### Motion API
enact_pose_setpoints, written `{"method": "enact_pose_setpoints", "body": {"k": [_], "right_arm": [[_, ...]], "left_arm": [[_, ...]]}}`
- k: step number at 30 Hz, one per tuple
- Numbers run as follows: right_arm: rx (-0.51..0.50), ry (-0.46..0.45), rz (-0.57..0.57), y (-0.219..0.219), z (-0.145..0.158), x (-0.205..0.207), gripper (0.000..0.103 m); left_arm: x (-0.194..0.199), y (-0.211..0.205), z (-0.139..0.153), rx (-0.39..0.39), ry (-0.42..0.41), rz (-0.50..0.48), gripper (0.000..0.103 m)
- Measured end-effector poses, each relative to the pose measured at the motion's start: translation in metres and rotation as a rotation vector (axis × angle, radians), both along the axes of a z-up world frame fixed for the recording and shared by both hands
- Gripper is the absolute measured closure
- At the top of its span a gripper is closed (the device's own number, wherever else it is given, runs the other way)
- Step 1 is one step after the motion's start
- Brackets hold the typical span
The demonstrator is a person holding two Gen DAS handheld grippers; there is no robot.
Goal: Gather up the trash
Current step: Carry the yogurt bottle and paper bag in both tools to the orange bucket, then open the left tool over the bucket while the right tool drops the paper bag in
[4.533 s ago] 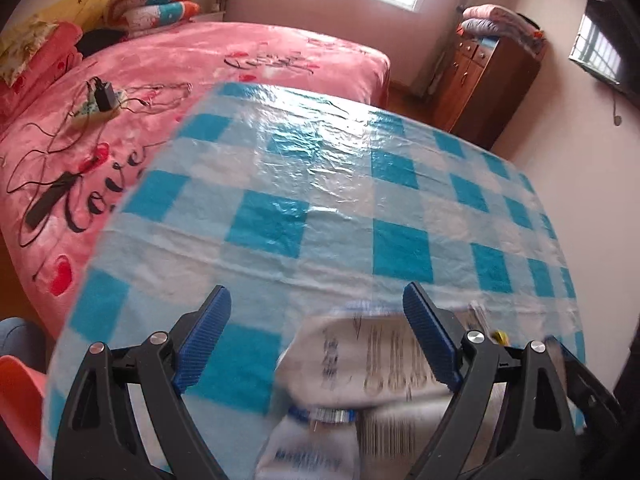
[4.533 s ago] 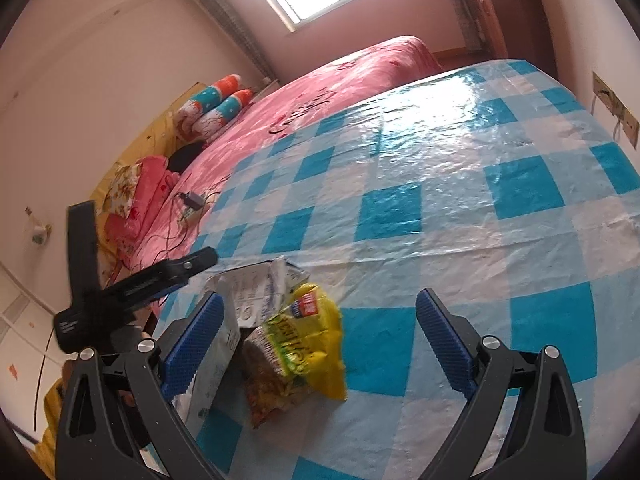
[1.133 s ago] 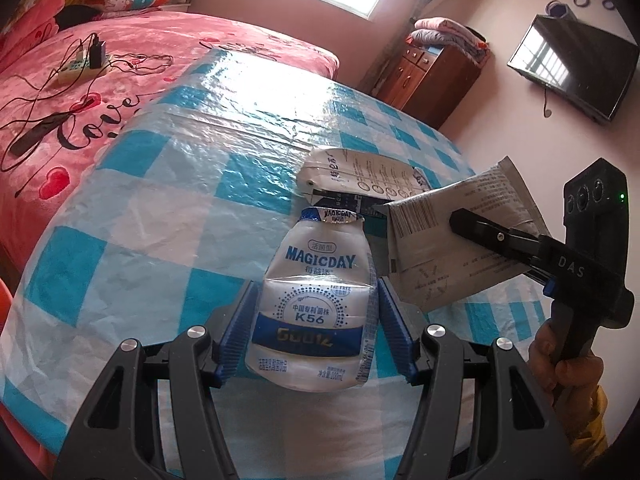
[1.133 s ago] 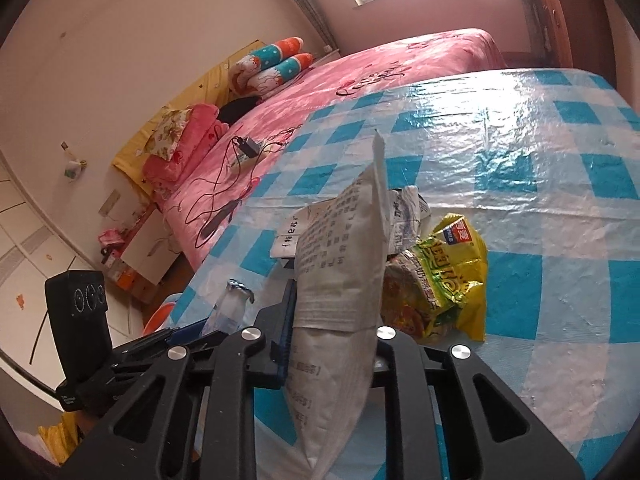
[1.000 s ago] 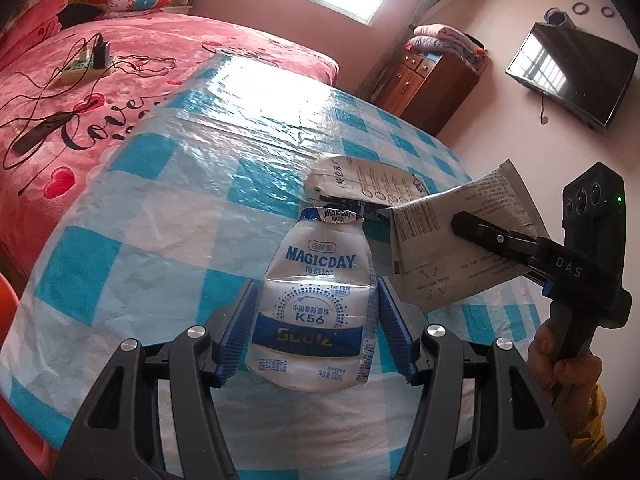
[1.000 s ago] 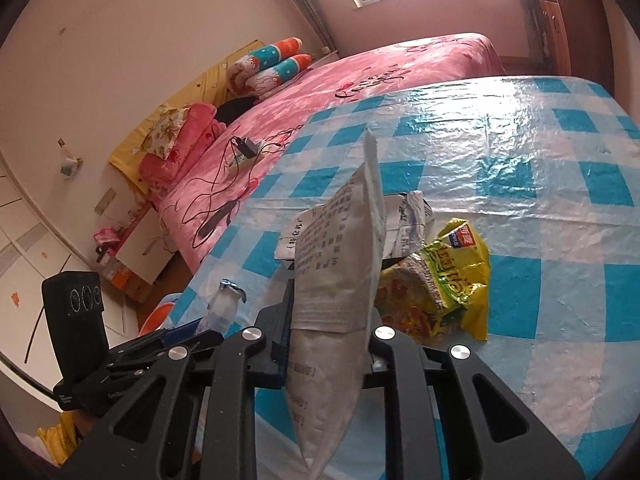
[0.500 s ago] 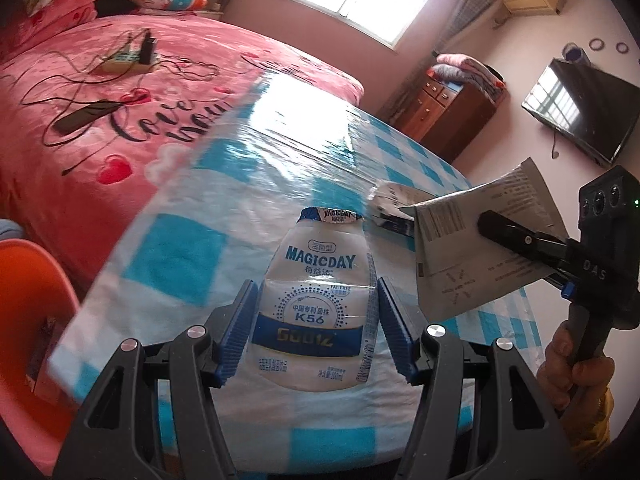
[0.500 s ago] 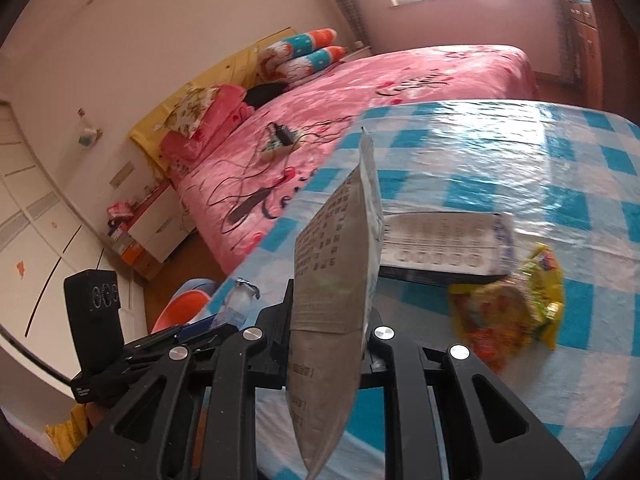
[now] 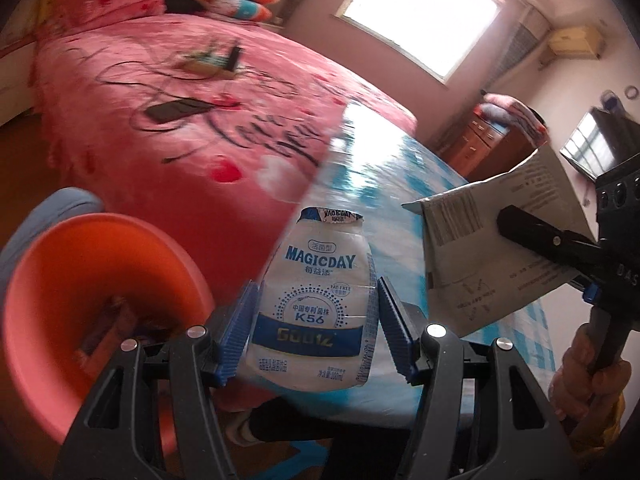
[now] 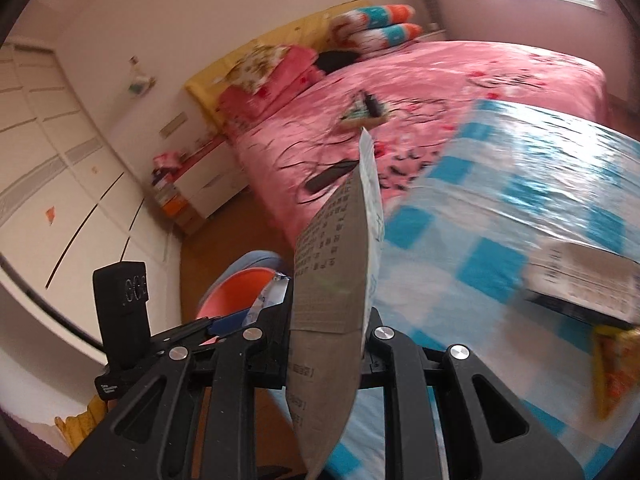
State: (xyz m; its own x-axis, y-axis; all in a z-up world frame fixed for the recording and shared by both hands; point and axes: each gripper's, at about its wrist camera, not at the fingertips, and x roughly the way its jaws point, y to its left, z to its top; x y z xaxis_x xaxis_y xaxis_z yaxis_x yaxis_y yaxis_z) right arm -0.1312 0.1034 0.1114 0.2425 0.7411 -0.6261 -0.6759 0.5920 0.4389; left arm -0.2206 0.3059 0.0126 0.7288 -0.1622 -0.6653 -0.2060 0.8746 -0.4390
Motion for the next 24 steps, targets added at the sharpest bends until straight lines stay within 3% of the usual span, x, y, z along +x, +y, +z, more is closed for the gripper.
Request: {"method": "enact_pose_setpoints", "body": {"k": [12, 14, 15, 17, 24], "right_arm": [[-0.014, -0.002, 0.197, 0.115, -0.008, -0.024, 0.081], [-0.015, 0.014, 0.243, 0.132, -0.015, -0.031, 0.079], [-0.011, 0.032, 0.259, 0.139, -0.019, -0.033, 0.076], [-0.041, 0.046, 0.253, 0.148, -0.028, -0.037, 0.038], [-0.054, 0.048, 0.155, 0.125, -0.031, -0.032, 0.020]], "left_arm": [[-0.045, 0.097, -0.038, 0.022, 0.120, 0.279, 0.042], [-0.050, 0.107, -0.043, 0.037, 0.146, 0.330, 0.036], [-0.052, 0.114, -0.046, 0.040, 0.159, 0.357, 0.033], [-0.058, 0.124, -0.051, 0.035, 0.178, 0.405, 0.027], [-0.068, 0.135, -0.055, 0.029, 0.190, 0.432, 0.025]]}}
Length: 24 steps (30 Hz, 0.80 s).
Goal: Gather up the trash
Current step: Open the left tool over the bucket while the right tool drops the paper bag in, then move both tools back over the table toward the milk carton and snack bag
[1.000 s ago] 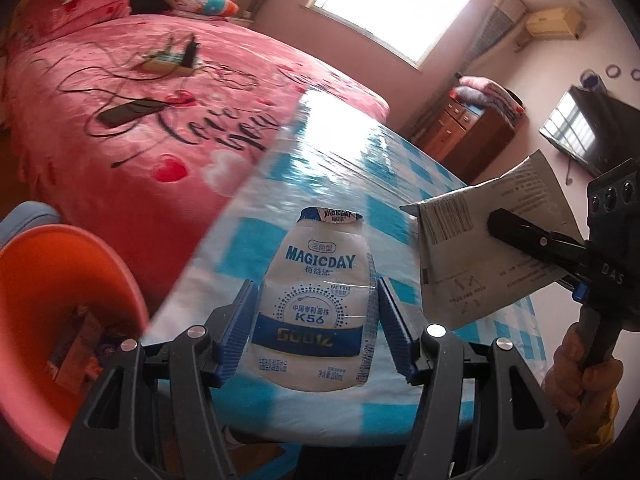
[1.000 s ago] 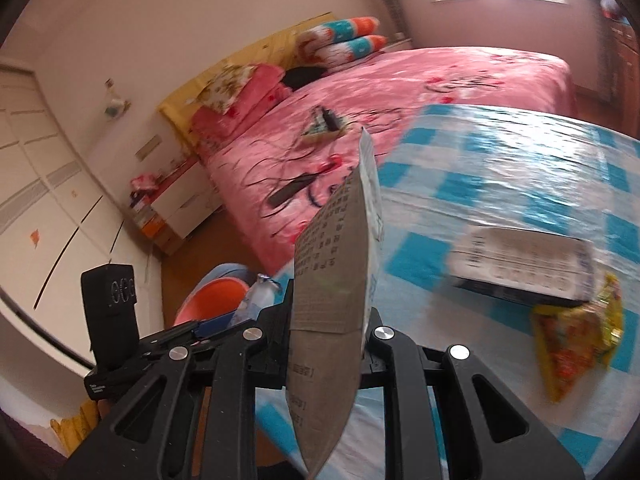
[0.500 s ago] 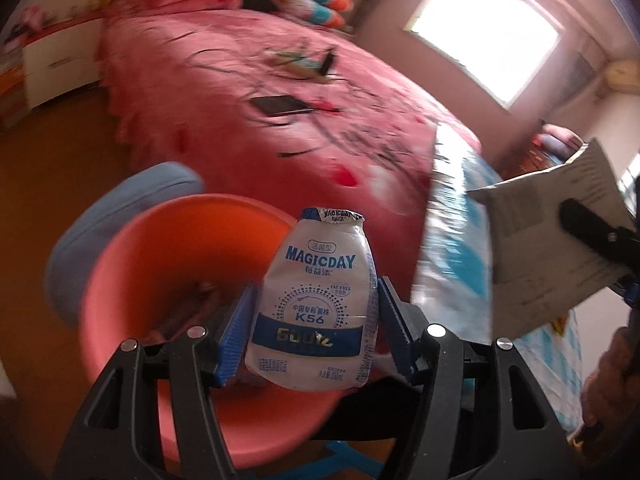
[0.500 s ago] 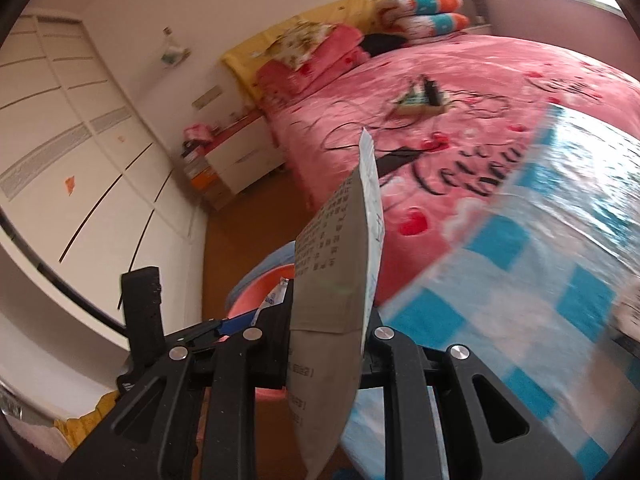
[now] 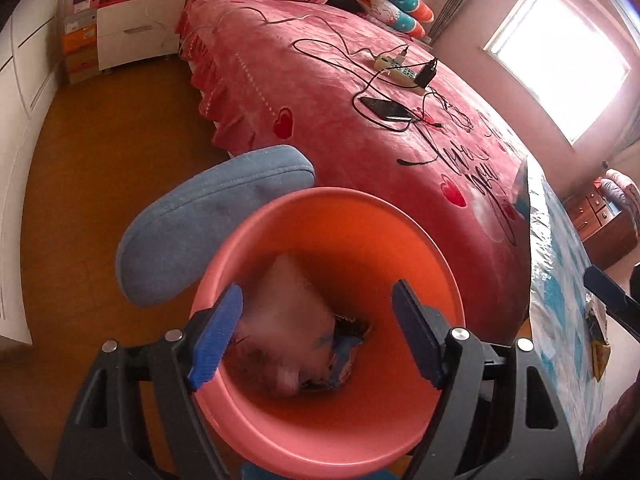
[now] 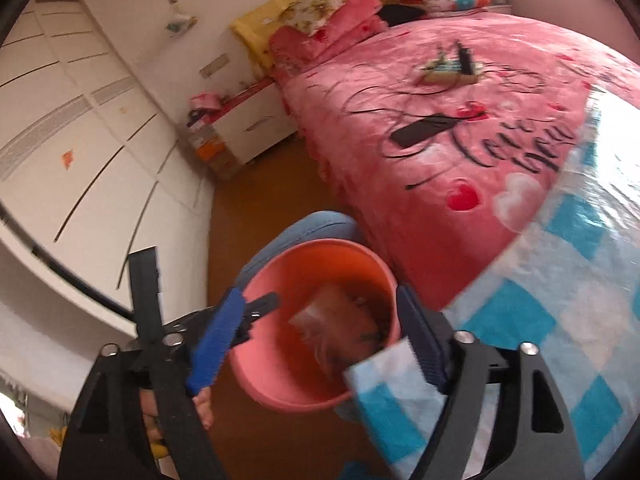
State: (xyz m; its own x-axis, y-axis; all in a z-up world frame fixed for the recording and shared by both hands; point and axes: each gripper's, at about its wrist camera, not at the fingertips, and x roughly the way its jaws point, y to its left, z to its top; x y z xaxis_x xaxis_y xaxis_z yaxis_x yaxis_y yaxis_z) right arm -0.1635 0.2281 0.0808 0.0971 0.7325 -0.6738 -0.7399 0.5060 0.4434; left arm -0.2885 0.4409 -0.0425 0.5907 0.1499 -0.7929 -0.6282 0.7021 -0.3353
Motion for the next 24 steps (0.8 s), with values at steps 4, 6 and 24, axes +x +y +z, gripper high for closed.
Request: {"method": "enact_pose_setpoints", "body": {"k": [4, 6, 24], "right_arm": [[0.002, -0.044, -0.074, -0.028, 0.005, 0.007, 0.013], [0.001, -0.069, -0.101, -0.042, 0.006, 0.007, 0.013], [-0.014, -0.189, -0.227, -0.127, 0.001, -0.001, 0.013]], "left_arm": [[0.004, -0.005, 0.003, -0.001, -0.009, -0.012, 0.025], [0.007, -0.009, 0.005, 0.002, -0.013, -0.022, 0.024], [0.039, -0.075, 0.028, 0.044, -0.072, -0.177, 0.017]]}}
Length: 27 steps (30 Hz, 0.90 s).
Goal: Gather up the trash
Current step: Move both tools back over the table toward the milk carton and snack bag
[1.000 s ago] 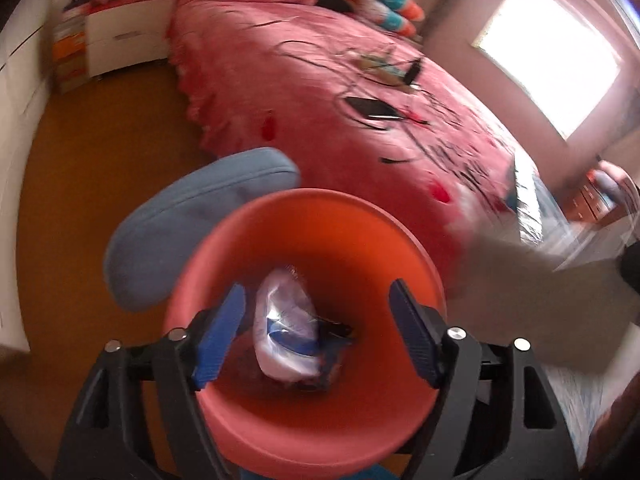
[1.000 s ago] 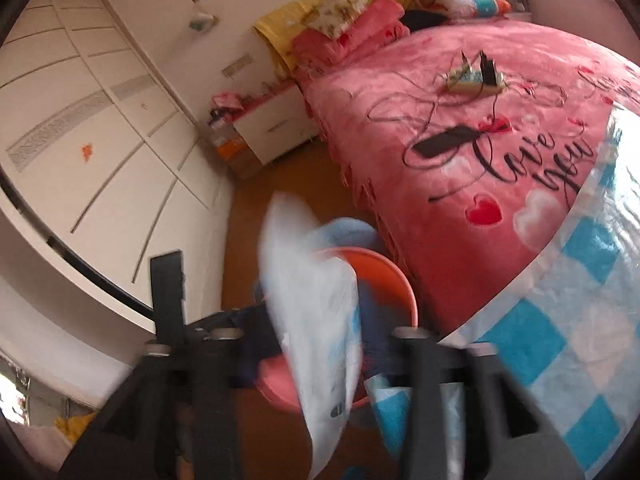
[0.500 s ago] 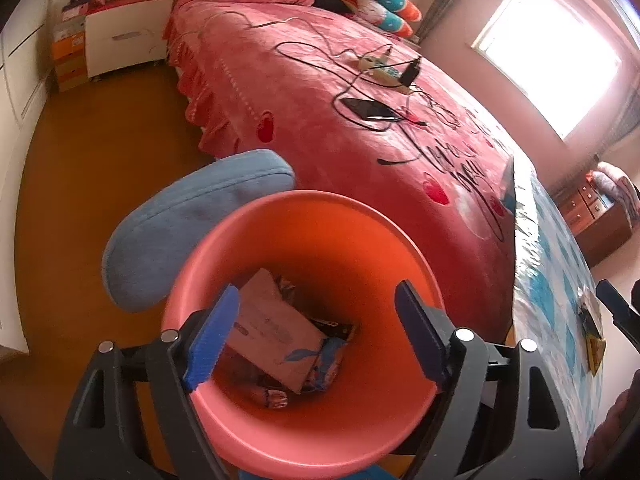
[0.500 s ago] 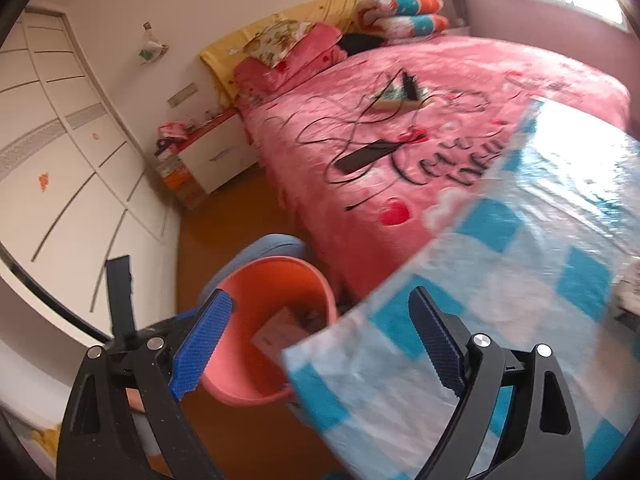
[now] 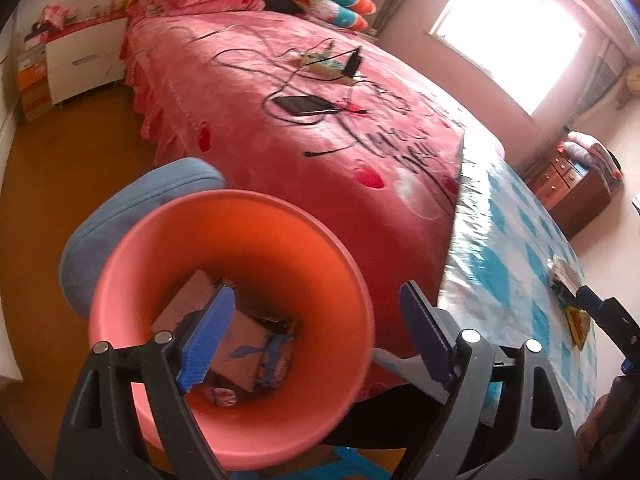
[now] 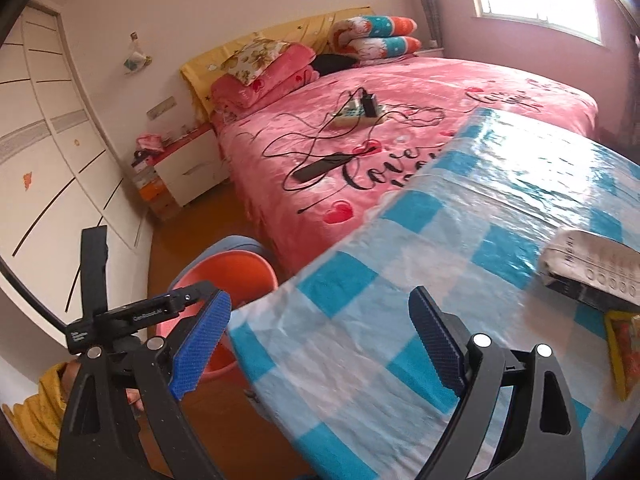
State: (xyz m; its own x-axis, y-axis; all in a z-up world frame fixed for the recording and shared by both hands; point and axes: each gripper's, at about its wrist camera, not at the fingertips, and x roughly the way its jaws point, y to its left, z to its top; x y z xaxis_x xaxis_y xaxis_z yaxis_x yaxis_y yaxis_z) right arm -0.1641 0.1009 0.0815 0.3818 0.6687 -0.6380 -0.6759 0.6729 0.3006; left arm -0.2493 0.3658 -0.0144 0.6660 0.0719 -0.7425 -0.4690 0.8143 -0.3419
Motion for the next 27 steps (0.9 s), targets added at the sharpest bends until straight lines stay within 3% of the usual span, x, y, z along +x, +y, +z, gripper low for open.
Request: {"method": "enact_pose_setpoints", "body": {"k": [6, 16, 27], "right_arm": [[0.013, -0.052, -0.056, -0.029, 0.003, 0.000, 0.010], [0.013, -0.167, -0.118, -0.067, 0.008, -0.007, 0.009], [0.104, -0.167, -0.205, -0.118, 0.010, 0.007, 0.005]], "left_arm": [[0.013, -0.034, 0.014, 0.048, -0.029, -0.071, 0.015], [0.032, -0.079, 0.024, 0.061, -0.012, -0.152, 0.013], [0.045, -0.130, 0.040, 0.119, -0.006, -0.242, 0.013]]}}
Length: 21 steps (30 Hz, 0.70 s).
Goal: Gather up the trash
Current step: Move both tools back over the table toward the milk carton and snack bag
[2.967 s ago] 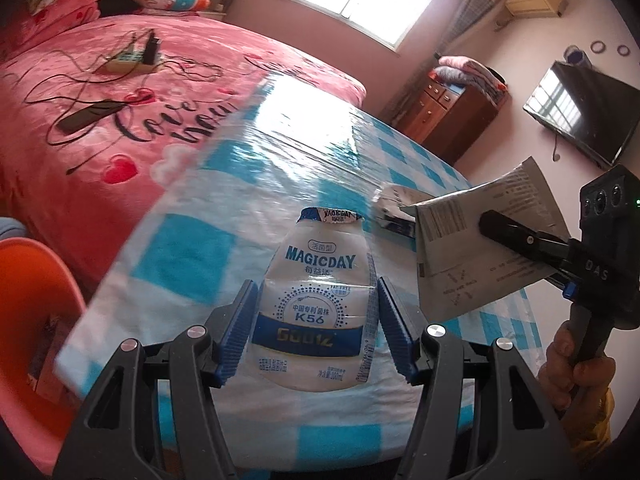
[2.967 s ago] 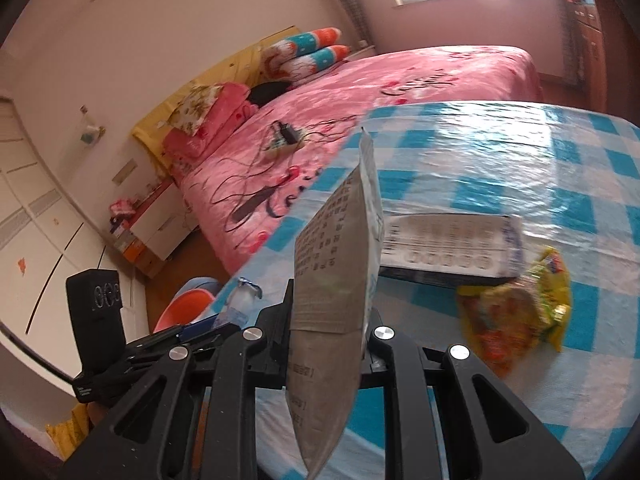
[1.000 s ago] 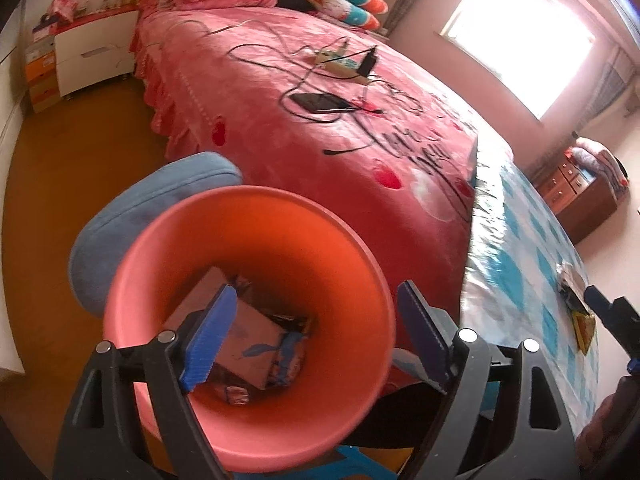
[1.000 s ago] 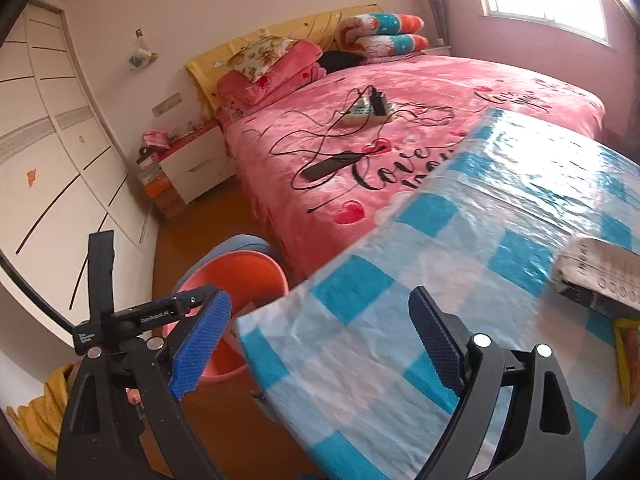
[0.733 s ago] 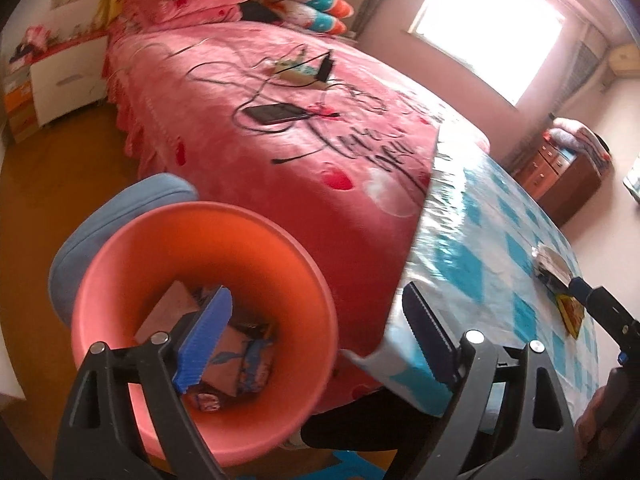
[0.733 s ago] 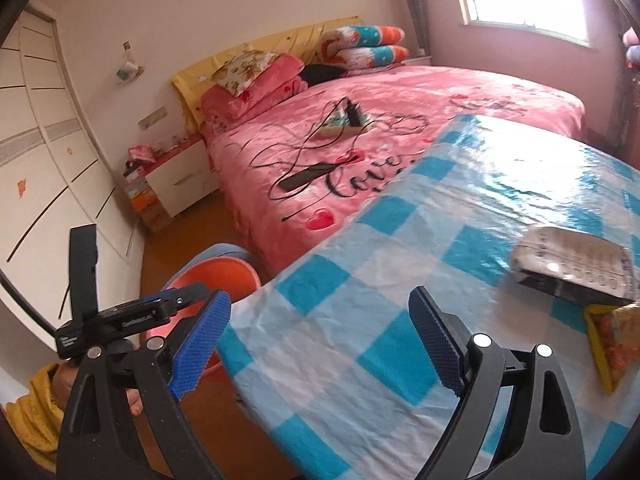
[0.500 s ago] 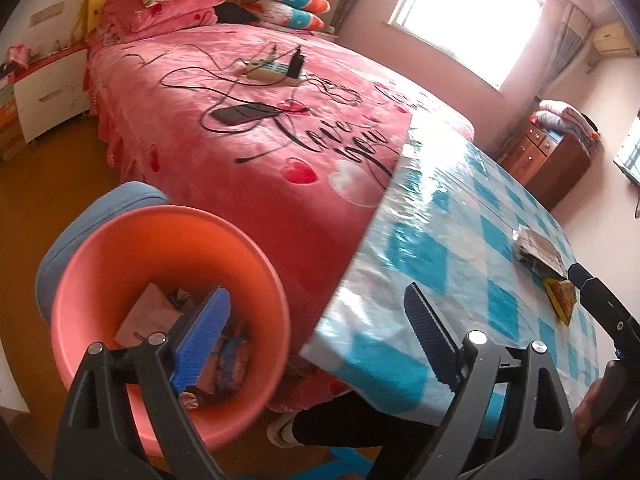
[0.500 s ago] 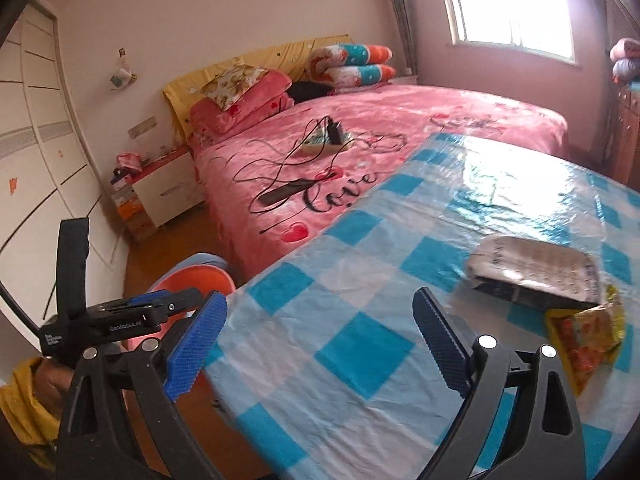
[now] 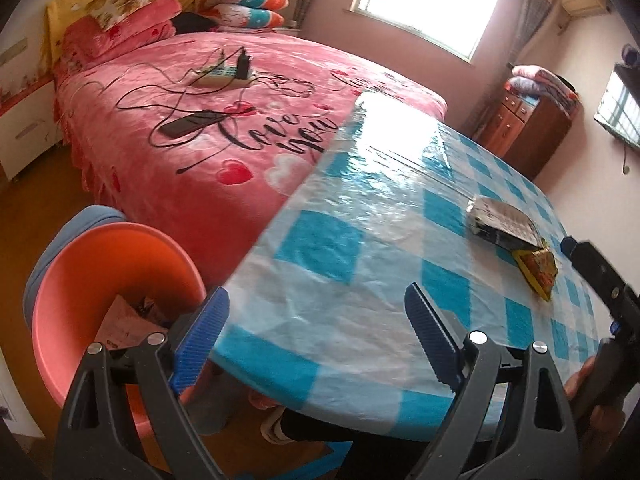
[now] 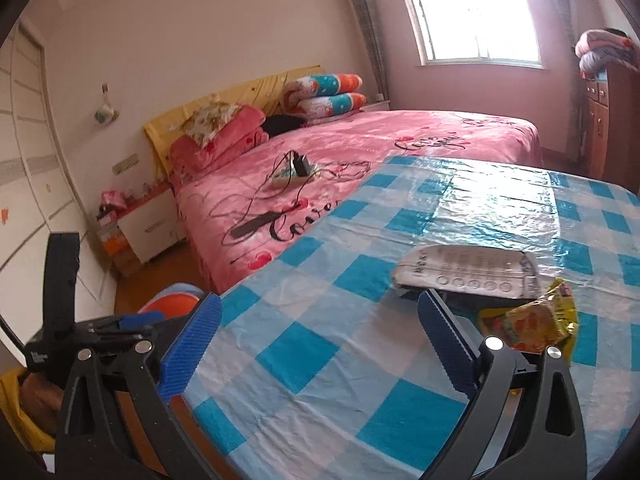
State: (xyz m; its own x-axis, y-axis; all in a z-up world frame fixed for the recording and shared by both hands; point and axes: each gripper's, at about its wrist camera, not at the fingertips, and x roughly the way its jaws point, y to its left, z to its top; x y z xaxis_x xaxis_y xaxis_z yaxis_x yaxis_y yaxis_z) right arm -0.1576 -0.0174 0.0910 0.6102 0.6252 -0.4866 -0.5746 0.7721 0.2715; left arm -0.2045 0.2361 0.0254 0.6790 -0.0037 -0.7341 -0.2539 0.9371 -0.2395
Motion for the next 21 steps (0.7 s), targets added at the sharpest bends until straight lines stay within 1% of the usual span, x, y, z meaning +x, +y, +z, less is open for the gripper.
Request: {"method": "enact_pose_setpoints", "body": {"k": [3, 8, 11, 16, 21], "right_arm": [[0.017, -0.010, -0.010, -0.012, 0.000, 0.002, 0.005], [0.042, 0.007, -0.053, -0.032, -0.004, 0.008, 0.005], [0.052, 0.016, -0.074, -0.044, -0.006, 0.012, 0.005], [0.068, 0.020, -0.116, -0.063, -0.005, 0.017, 0.005], [0.054, 0.013, -0.145, -0.076, -0.004, 0.018, 0.005]], "left_arm": [[0.003, -0.011, 0.001, 0.008, 0.013, -0.019, 0.013], [0.008, -0.031, 0.003, 0.025, 0.026, -0.053, 0.013], [0.012, -0.046, 0.007, 0.052, 0.024, -0.080, 0.013], [0.018, -0.065, 0.009, 0.065, 0.037, -0.107, 0.013], [0.022, -0.081, 0.012, 0.078, 0.040, -0.132, 0.013]]}}
